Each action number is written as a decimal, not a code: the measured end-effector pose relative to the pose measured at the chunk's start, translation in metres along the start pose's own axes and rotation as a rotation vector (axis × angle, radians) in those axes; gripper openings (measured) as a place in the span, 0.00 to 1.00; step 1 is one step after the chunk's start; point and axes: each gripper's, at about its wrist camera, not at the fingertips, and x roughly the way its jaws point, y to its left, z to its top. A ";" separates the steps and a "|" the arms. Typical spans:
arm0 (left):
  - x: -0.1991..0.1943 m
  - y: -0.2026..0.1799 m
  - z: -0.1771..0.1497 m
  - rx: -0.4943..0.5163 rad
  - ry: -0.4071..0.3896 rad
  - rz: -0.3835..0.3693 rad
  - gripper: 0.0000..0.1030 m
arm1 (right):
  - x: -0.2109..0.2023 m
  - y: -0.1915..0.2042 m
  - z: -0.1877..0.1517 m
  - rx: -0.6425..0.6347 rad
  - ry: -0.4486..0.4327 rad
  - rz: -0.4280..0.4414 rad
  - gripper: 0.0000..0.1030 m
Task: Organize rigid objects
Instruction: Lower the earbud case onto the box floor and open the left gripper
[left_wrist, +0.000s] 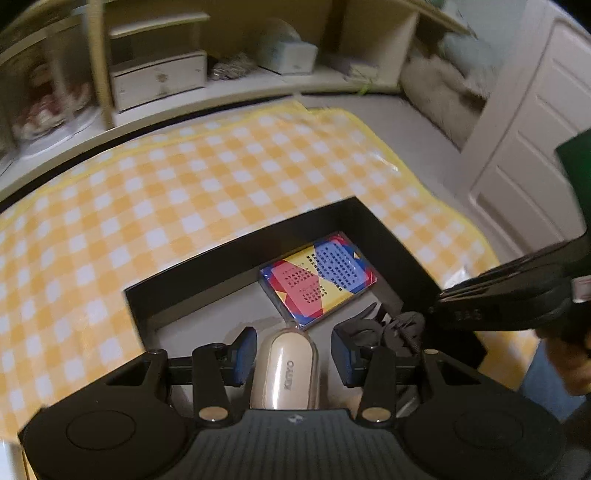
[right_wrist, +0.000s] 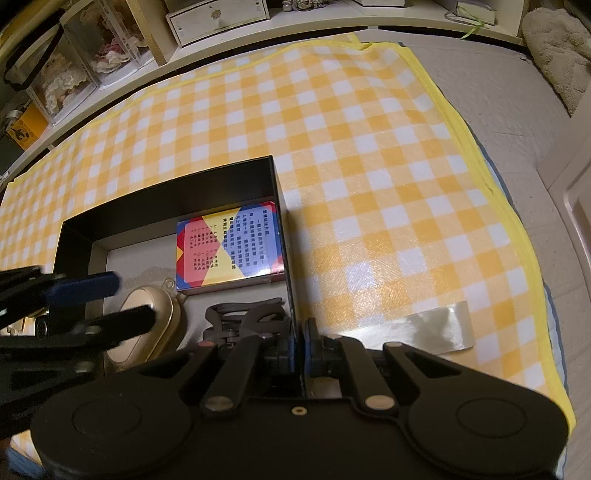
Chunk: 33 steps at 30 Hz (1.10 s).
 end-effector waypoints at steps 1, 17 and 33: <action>0.006 -0.001 0.001 0.012 0.014 -0.004 0.44 | 0.000 0.000 0.000 0.000 0.001 0.000 0.06; 0.012 -0.020 -0.007 0.330 0.066 0.011 0.40 | 0.002 0.000 0.001 -0.012 0.004 0.016 0.06; 0.008 -0.025 -0.004 0.315 0.055 -0.120 0.42 | 0.001 0.000 0.000 -0.011 0.005 0.017 0.06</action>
